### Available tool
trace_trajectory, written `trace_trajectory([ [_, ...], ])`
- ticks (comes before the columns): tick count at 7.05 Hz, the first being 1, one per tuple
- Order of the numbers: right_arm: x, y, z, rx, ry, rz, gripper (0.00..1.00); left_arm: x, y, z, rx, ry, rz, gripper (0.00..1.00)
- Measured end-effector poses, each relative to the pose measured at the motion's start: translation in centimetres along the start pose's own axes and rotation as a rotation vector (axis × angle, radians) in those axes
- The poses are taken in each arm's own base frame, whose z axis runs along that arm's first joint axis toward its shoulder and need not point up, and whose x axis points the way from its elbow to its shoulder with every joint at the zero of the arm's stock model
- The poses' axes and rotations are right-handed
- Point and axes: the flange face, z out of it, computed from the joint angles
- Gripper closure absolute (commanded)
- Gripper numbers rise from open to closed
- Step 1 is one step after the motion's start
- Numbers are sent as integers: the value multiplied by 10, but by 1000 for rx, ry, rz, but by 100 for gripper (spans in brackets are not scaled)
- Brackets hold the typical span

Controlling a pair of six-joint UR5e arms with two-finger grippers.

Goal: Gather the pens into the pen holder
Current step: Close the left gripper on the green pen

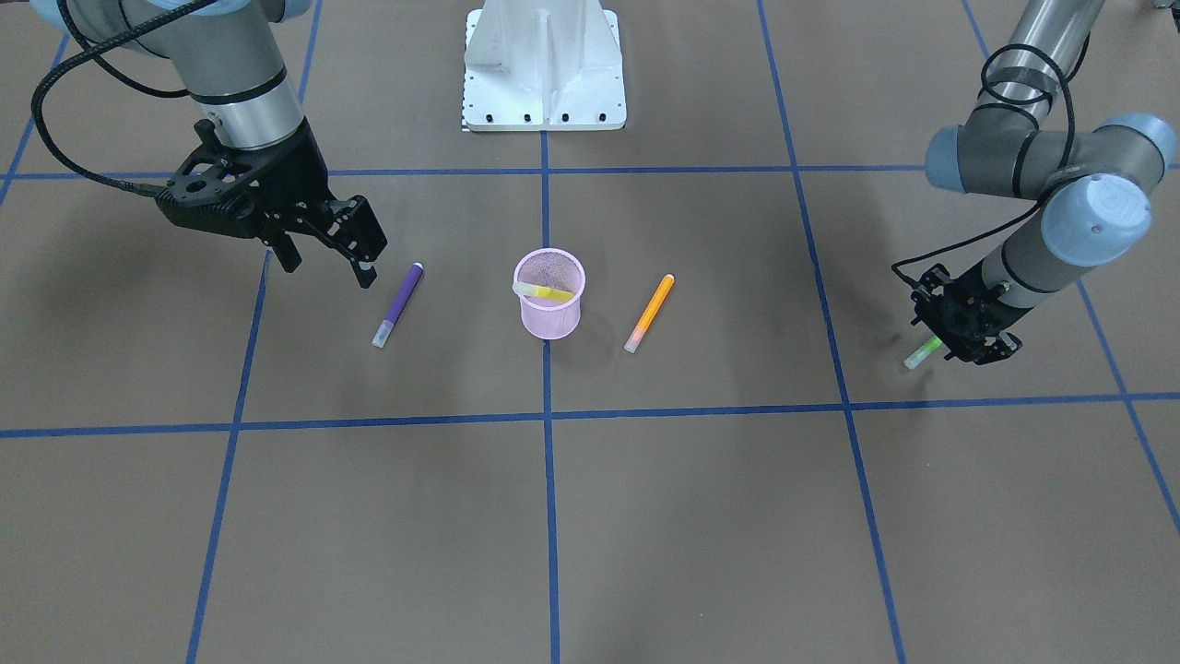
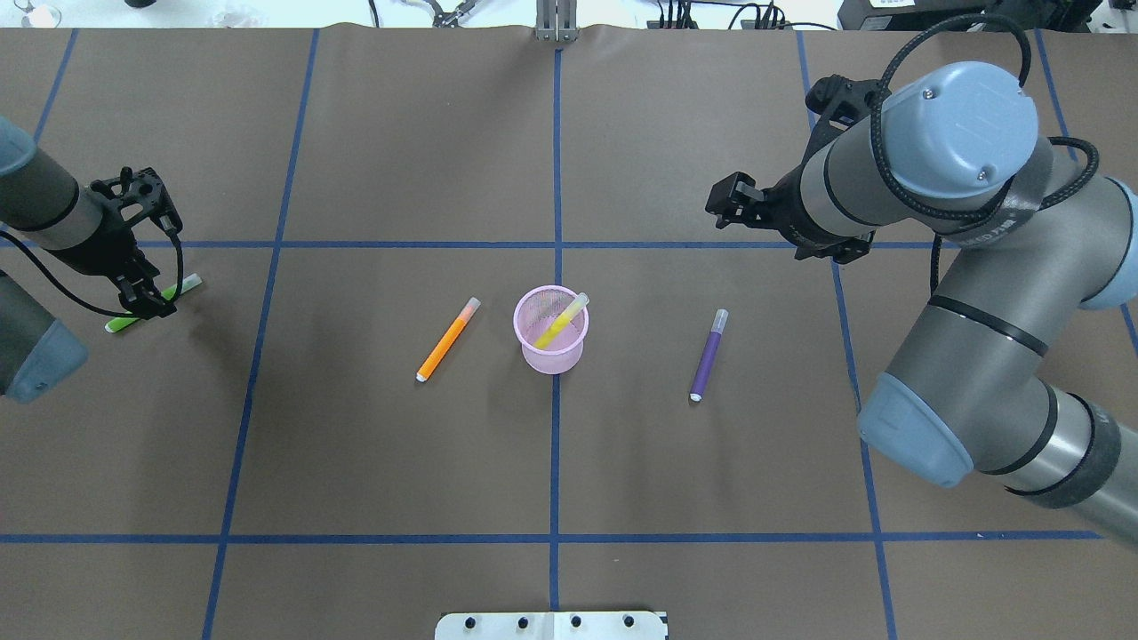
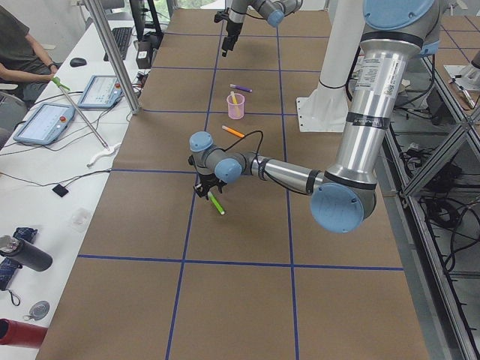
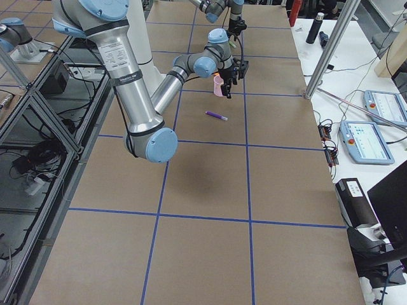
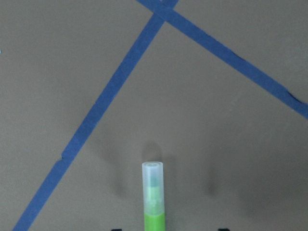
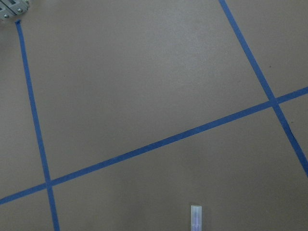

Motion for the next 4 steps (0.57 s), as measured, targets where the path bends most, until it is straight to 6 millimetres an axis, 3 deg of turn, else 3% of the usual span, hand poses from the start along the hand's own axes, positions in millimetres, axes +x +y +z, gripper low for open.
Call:
trace_trajectory([
  [3,1,-1,-4,6,-4,0,0,-9,-10,6,-11,-1,3,40],
  [4,1,-1,-4,8,-5,0,0,-10,-9,9,-16,0,1,47],
])
